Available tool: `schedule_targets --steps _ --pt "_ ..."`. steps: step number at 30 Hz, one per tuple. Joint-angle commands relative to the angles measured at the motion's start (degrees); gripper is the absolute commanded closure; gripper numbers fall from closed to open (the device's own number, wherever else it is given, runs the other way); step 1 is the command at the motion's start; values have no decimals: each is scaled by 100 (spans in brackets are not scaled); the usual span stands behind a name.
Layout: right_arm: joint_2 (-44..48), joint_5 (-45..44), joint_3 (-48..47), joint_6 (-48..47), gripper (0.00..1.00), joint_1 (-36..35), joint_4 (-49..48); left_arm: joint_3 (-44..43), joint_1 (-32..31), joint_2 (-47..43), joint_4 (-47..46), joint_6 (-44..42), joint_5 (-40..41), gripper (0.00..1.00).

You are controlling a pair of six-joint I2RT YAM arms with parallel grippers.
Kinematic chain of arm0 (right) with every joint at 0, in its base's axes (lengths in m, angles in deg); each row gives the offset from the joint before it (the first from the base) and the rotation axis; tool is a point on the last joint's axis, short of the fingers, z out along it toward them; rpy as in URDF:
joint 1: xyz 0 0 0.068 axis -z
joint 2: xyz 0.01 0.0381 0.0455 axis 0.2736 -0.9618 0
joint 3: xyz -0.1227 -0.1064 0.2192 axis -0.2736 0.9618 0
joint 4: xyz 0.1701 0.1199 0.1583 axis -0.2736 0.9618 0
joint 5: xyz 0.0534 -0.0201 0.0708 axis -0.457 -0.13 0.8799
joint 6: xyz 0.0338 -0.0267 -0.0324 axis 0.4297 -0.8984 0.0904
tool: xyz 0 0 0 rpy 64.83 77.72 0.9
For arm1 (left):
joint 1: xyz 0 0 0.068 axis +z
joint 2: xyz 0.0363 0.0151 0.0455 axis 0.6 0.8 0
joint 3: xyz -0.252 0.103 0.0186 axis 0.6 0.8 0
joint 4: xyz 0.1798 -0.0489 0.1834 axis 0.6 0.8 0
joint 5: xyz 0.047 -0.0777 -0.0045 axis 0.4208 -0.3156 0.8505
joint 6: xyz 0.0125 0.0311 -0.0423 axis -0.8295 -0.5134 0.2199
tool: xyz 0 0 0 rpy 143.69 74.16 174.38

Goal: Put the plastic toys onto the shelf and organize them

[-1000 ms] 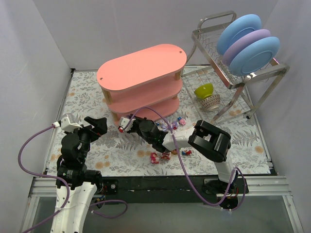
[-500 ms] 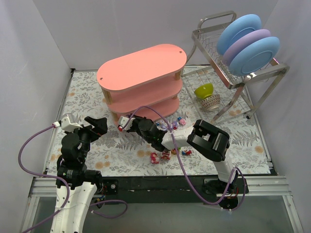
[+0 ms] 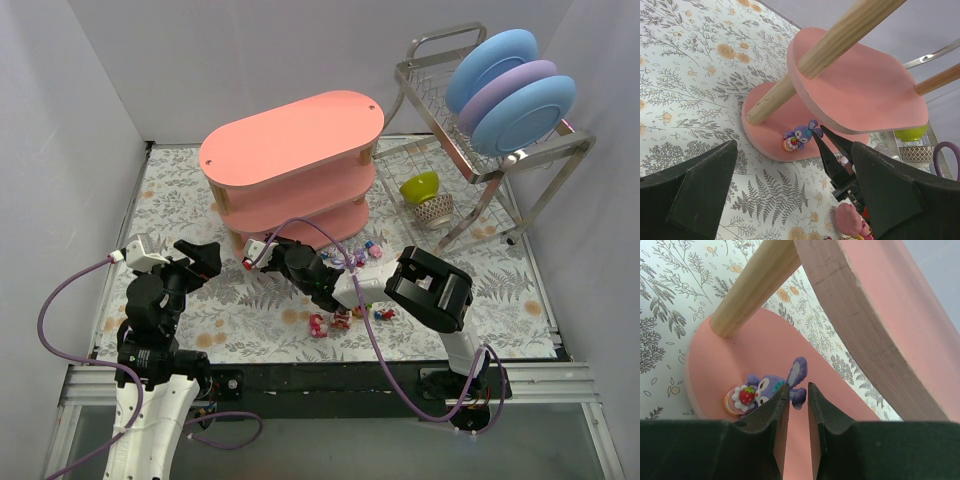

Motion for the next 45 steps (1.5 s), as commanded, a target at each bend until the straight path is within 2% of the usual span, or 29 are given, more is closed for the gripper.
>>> schedule_targets --steps 1,14,22,28,35,39,45 --pt "-16 -86 -179 34 71 44 -258 1 -26 34 -21 -70 -62 2" --pt "449 55 58 297 53 44 -39 1 -35 42 -21 -70 -71 2" --pt "1038 336 339 719 40 -18 654 1 -26 34 -30 -70 -115 2" --pt "1846 485 856 1281 31 -62 1323 10 -26 7 -48 -79 -194 2" --pt "3111 495 1280 2335 29 -44 2684 36 -26 -36 -118 -105 -308 2" --pt "3499 179 1096 3170 29 43 4324 45 -26 -72 -118 -105 -326 2" --pt "3833 63 718 4435 29 578 6007 54 -26 -89 -127 -105 -352 2"
